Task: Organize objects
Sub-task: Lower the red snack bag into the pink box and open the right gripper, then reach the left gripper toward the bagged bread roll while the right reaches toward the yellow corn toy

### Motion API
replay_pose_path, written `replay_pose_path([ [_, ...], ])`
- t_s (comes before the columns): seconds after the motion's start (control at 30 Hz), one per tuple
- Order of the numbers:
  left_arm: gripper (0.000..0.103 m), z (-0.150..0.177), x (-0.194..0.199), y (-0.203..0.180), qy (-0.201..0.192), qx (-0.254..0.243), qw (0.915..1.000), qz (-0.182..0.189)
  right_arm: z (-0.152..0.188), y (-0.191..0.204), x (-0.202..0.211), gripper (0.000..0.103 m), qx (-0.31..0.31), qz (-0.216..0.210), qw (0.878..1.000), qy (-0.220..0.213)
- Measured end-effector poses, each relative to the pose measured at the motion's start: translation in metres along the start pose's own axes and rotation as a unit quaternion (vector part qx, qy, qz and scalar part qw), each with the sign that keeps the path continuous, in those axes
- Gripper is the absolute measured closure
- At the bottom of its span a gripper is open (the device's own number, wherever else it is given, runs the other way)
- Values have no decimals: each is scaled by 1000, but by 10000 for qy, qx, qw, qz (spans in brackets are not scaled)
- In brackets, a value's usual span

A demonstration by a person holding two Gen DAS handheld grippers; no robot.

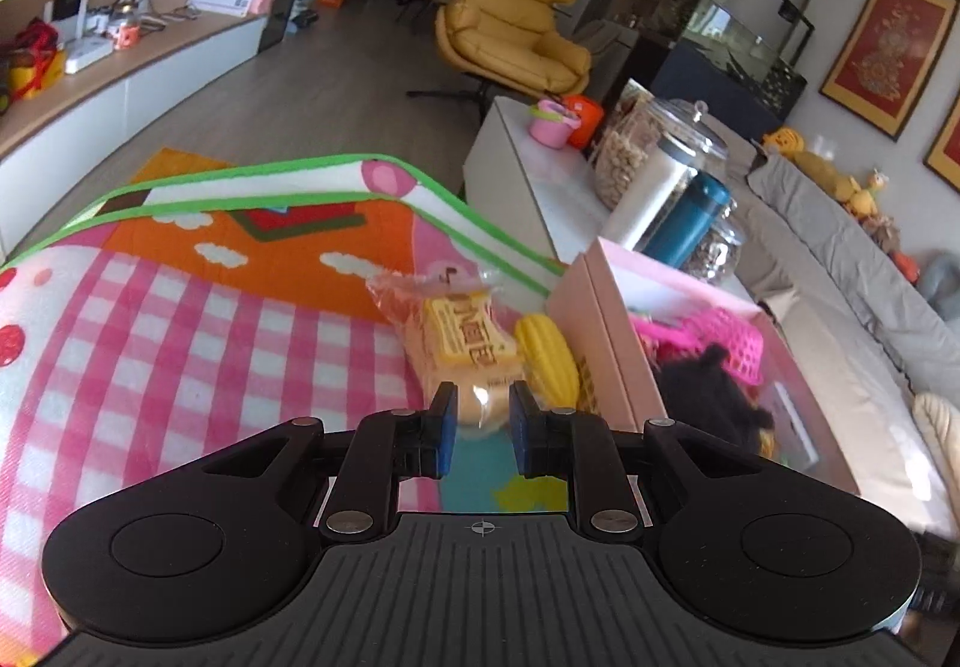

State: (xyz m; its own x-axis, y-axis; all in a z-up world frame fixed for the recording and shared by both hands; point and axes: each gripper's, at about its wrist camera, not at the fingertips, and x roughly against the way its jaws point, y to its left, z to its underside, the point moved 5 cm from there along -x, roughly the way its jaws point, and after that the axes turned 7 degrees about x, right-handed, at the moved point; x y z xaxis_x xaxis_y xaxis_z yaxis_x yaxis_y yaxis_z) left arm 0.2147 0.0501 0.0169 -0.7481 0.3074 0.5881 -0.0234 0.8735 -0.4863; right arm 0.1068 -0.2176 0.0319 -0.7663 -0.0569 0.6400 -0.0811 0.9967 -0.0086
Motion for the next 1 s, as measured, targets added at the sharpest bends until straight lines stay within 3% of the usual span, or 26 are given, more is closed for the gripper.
replay_pose_path([
  [0.17,83,-21,-20,-1,-176,59,9990,-410,31,2,-8,15,-284,-113,9995,0],
  [0.33,83,-33,-23,-33,-409,-598,9972,-187,46,6,-16,15,-315,-110,9994,27],
  [0.47,83,-36,-51,-60,24,-1117,9936,170,45,10,-12,9,-206,-66,9997,-109],
  [0.63,83,-28,-97,-59,390,-1466,9865,-622,45,12,-13,8,-144,-45,9998,-138],
  [0.73,84,-25,-103,-51,274,-1558,9843,-784,45,9,-11,8,-245,-56,9995,-178],
  [0.87,84,-22,-96,-48,517,-1579,9850,-454,44,8,-11,7,-295,-68,9994,-175],
  [1.0,86,-3,-87,-52,891,-1878,9781,-106,44,8,-12,7,-317,-52,9993,-170],
])
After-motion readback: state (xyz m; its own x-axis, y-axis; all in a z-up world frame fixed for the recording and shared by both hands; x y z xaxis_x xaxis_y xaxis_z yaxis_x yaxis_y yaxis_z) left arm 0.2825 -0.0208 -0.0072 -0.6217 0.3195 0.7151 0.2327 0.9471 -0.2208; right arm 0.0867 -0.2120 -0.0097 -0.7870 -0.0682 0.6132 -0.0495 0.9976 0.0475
